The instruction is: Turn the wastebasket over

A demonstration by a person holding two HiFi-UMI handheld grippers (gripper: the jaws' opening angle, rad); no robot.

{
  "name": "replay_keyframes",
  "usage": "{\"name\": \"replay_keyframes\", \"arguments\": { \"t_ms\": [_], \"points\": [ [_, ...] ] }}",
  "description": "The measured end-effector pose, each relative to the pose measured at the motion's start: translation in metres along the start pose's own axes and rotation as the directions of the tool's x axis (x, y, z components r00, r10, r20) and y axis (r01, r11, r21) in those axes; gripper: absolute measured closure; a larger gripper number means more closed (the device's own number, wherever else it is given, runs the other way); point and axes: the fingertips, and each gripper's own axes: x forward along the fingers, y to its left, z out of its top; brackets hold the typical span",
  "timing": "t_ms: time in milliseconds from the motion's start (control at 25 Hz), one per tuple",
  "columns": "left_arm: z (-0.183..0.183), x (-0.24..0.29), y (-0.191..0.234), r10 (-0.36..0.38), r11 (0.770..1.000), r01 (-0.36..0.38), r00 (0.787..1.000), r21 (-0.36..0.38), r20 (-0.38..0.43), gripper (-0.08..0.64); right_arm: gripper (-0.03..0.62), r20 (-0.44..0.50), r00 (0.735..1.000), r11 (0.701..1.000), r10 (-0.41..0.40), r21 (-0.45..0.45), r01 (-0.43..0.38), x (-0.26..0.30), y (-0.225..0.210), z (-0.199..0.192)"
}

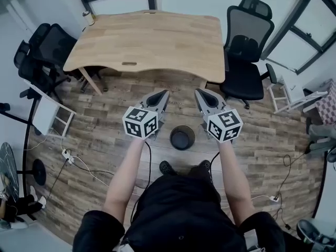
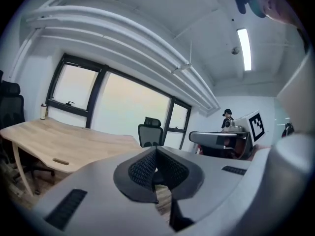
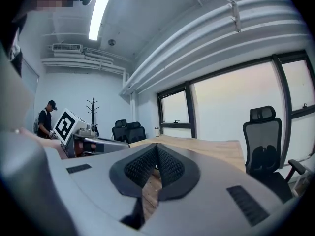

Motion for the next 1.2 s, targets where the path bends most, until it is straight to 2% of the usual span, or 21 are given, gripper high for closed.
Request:
{"name": "replay_keyframes", "arguments": {
  "t_ms": [240,800,1200],
  "points": [
    [0.027,-0.001,-0.005,-0.017,1.0,0.017,0.999,-0.003,0.042,0.543,0.56,0.005,1.0,0.999,-0.017,-0.039,0.017,-0.005,0.0,0.015],
    [0.026,-0.001,-0.007,-0.017,1.0,0.017,1.0,0.019,0.017,0.543,0.56,0.002,0.999,0.999,-0.032,-0.031,0.032,-0.013,-0.002,0.013],
    [0.03,0.003,-0.006,-0.029,0.999,0.029,0.999,0.015,0.03,0.543,0.56,0.009,1.0,0.997,-0.021,-0.074,0.021,-0.01,0.002,0.018]
  ]
}}
